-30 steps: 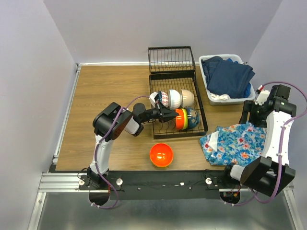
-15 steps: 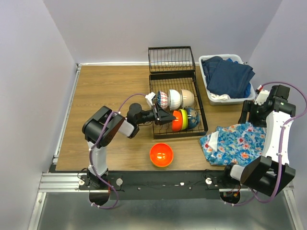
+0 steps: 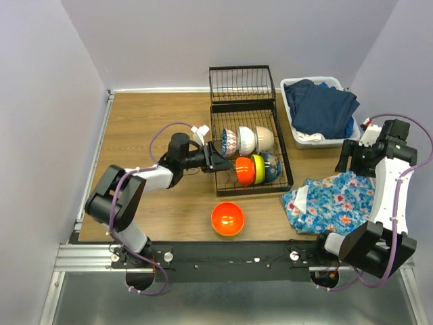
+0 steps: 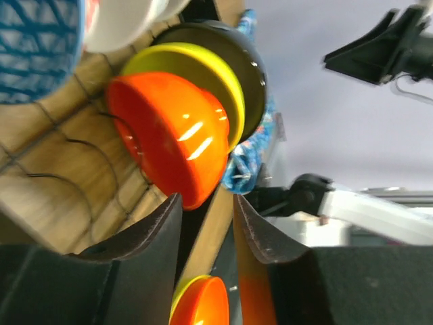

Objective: Load the bowls into the dish rack

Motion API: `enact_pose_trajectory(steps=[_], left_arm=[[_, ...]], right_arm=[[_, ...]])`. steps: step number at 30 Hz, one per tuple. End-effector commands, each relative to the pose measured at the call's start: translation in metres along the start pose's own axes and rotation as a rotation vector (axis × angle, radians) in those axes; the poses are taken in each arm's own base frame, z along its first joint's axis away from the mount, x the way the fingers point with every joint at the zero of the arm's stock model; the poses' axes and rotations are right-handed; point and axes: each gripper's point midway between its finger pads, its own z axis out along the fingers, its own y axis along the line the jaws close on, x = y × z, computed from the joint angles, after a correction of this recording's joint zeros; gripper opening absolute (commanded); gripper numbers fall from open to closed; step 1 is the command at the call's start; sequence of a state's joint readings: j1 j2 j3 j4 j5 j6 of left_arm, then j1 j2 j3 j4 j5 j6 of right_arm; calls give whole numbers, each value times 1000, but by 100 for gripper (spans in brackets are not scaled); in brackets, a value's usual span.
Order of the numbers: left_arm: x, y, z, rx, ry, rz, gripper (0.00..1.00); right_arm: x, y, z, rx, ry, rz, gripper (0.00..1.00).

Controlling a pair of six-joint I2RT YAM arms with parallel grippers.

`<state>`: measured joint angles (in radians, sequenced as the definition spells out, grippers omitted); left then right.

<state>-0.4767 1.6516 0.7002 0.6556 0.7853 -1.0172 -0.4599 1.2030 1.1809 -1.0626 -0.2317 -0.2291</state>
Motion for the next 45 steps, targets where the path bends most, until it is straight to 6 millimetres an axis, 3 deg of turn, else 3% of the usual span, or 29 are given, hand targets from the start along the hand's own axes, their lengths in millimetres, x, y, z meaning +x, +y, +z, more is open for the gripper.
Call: enact_pose_trajectory(steps=[1, 6, 10, 11, 13, 14, 16, 17, 18, 19, 20, 21, 22, 26, 29, 37, 45], left_arm=[[7, 8, -12, -89, 100, 177, 46], [9, 0, -15, -66, 129, 240, 47], [9, -15, -32, -94, 183, 357, 47], [4, -26, -35, -84, 186, 410, 47], [18, -32, -50, -70, 277, 558, 47], [10, -52, -57, -46, 276, 683, 47], [31, -59, -79, -40, 380, 774, 47], [28, -64, -84, 1, 409, 964, 50], [34, -64, -91, 13, 454, 1024, 51], [58, -60, -106, 30, 567, 1032, 52], [61, -62, -110, 83, 620, 1182, 54], [70, -59, -116, 102, 682, 1223, 55], [93, -59, -126, 136, 784, 1221, 56], [120, -34, -139, 125, 1011, 1382, 62], [140, -25, -133, 138, 1110, 1463, 62], [165, -19, -108, 126, 1154, 1605, 61], [182, 8, -96, 87, 1245, 1668, 55]], right_arm=[[-14, 6, -2, -31, -77, -8, 80], [-13, 6, 5, -33, -95, -12, 80], [-18, 11, 1, -58, -112, -9, 80], [-19, 13, 1, -68, -114, -8, 80], [-22, 15, -4, -73, -135, -20, 80], [-23, 16, -5, -82, -144, -39, 80], [-24, 18, -8, -90, -155, -57, 80], [-28, 20, -11, -100, -173, -74, 80], [-29, 21, -13, -106, -181, -80, 80], [-32, 23, -15, -114, -190, -86, 80], [-33, 25, -17, -123, -197, -94, 80], [-34, 29, -18, -148, -202, -99, 80], [-34, 32, -19, -160, -206, -101, 80], [-35, 40, -24, -199, -233, -121, 80], [-31, 42, -27, -197, -245, -133, 80], [-22, 47, -35, -207, -259, -178, 80], [-22, 50, -38, -210, -272, -181, 80]])
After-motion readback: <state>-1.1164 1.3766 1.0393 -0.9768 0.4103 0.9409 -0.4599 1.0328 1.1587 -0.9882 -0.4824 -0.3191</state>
